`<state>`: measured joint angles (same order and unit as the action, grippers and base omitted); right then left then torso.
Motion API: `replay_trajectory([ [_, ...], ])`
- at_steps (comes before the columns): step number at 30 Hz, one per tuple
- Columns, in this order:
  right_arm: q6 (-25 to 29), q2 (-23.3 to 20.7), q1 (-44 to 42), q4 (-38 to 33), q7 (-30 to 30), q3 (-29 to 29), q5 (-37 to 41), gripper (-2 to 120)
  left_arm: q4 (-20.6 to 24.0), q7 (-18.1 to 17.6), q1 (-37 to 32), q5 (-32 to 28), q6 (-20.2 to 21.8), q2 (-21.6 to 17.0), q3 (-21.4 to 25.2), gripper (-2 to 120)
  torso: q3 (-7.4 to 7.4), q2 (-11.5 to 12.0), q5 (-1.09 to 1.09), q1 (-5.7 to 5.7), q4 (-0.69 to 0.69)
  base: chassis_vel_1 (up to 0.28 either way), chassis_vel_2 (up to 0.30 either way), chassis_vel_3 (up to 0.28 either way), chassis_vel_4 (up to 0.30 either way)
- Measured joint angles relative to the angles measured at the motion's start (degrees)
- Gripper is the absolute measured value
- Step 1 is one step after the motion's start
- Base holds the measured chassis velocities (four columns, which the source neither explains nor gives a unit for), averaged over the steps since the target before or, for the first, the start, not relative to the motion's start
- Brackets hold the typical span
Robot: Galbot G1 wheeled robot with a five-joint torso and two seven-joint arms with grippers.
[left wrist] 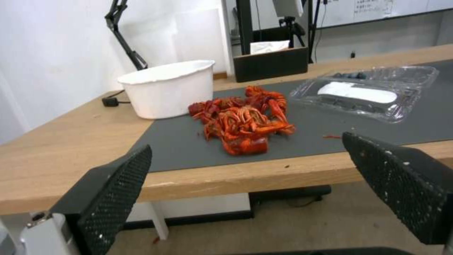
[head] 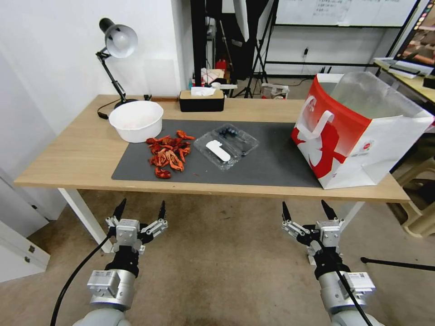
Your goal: Close the takeout container lid, then place the container into the takeout bag.
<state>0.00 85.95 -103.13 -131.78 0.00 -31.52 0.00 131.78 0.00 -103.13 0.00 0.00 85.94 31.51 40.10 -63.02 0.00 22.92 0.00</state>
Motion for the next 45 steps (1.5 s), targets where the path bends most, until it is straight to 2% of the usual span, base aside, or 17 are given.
replay_trajectory([
  [26, 0.1, 0.0, -0.2, 0.0, 0.0, 0.0, 0.0, 100, 0.0, -0.4, 0.2, -0.4, 0.0, -0.3, -0.7, 100, 0.00, 0.0, 0.00, 0.00, 0.02, 0.000, 0.000, 0.000, 0.000],
  [28, 1.8, 1.0, -2.5, -0.4, -0.3, -0.4, -0.3, 100, -0.1, -2.2, 1.5, -2.6, 0.1, -1.8, -4.0, 100, 0.00, 0.0, 0.01, 0.00, 0.02, 0.000, 0.000, 0.000, 0.000],
  [30, 2.9, 1.6, -4.1, -0.7, -0.5, -0.7, -0.5, 100, -0.1, -3.1, 2.1, -3.5, 0.2, -2.6, -5.6, 100, 0.00, 0.0, -0.01, 0.01, 0.00, 0.000, 0.000, 0.000, 0.000],
  [33, 8.4, 4.6, -11.7, -2.2, -1.5, -2.1, -1.7, 100, -0.3, -6.8, 4.6, -7.7, 0.5, -5.7, -12.1, 100, 0.00, 0.0, 0.00, 0.00, -0.01, 0.000, 0.000, 0.000, 0.000],
  [34, 8.4, 4.6, -11.7, -2.2, -1.5, -2.1, -1.7, 100, -0.3, -6.8, 4.6, -7.7, 0.5, -5.7, -12.1, 100, 0.00, 0.0, 0.00, 0.00, -0.01, 0.000, 0.000, 0.000, 0.000],
  [36, 10.6, 6.0, -15.0, -2.6, -2.6, -3.7, -1.9, 100, -0.4, -9.2, 6.3, -10.6, 0.8, -7.7, -16.5, 100, 0.00, 0.0, -0.02, 0.00, -0.04, 0.000, 0.000, 0.000, 0.000],
  [38, 10.8, 6.1, -15.4, -2.6, -2.9, -4.3, -1.8, 100, -0.4, -9.8, 6.7, -11.2, 0.8, -8.2, -17.6, 100, 0.00, 0.0, -0.03, 0.00, -0.04, 0.000, 0.000, 0.000, 0.000],
  [39, 11.0, 6.3, -15.0, -2.5, -3.4, -5.5, -1.5, 100, -0.5, -11.8, 8.1, -13.6, 1.0, -9.9, -21.3, 100, 0.00, 0.0, 0.01, 0.00, 0.01, 0.000, 0.000, 0.000, 0.000],
  [40, 11.0, 6.3, -14.6, -2.4, -3.7, -6.0, -1.3, 100, -1.0, -12.4, 8.9, -15.2, 1.4, -10.8, -22.5, 100, 0.00, 0.0, 0.01, 0.00, 0.01, 0.000, 0.000, 0.000, 0.000],
  [45, 11.0, 6.3, -13.8, -2.2, -4.3, -7.0, -0.2, 100, -2.0, -12.9, 9.5, -17.0, 2.0, -12.0, -22.9, 100, 0.00, 0.0, -0.01, 0.01, 0.00, 0.000, 0.000, 0.000, 0.000],
])
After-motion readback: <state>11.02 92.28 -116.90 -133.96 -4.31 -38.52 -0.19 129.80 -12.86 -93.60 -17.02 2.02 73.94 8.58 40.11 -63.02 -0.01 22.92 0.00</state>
